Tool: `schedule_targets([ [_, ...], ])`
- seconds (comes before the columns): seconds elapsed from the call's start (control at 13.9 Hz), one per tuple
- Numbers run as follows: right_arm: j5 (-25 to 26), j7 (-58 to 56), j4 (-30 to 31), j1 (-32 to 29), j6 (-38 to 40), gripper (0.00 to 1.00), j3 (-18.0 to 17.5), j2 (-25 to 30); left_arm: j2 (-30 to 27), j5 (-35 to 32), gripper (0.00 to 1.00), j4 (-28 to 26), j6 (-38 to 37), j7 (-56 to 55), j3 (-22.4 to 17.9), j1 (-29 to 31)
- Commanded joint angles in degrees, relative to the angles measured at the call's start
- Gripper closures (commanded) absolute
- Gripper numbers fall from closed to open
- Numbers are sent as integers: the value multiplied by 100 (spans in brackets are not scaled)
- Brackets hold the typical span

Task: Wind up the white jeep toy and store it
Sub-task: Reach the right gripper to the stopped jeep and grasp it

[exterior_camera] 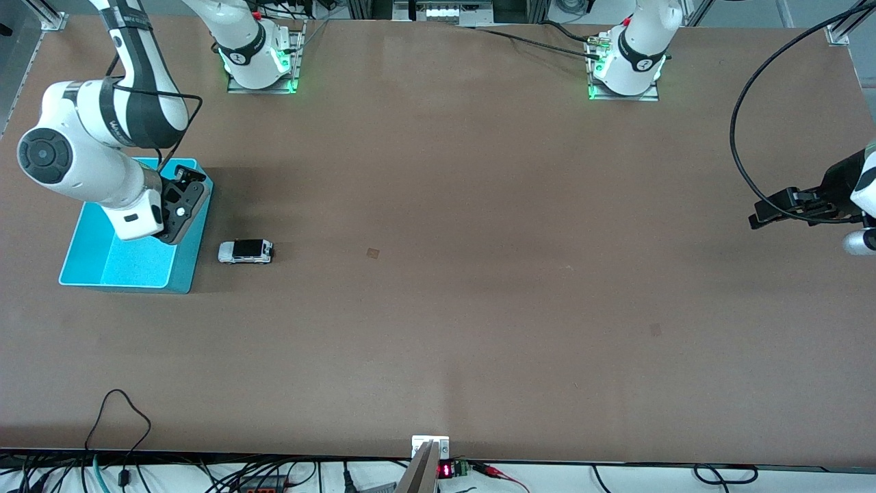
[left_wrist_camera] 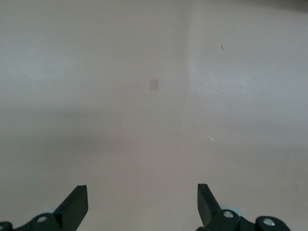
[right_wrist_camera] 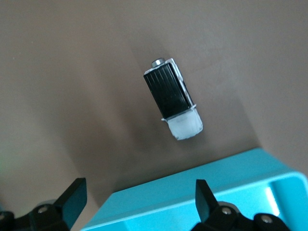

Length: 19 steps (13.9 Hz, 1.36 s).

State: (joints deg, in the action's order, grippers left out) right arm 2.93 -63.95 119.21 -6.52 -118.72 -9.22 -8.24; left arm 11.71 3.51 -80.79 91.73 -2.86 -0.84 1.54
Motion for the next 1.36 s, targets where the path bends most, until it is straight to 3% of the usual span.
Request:
schedule_targets([
  [0.0, 58, -905, 120, -131, -484, 0, -141, -151, -90, -35, 0, 116, -119, 31, -83, -92],
  [0.57, 102, -1743, 331, 36, -1459, 0, -211, -784, -151, -88, 0, 2, -111, 58, -92, -136],
  [1.29, 357, -1735, 709, 124, -2568, 0, -211, -1276, -151, -114, 0, -69, -208, 67, -92, -101],
])
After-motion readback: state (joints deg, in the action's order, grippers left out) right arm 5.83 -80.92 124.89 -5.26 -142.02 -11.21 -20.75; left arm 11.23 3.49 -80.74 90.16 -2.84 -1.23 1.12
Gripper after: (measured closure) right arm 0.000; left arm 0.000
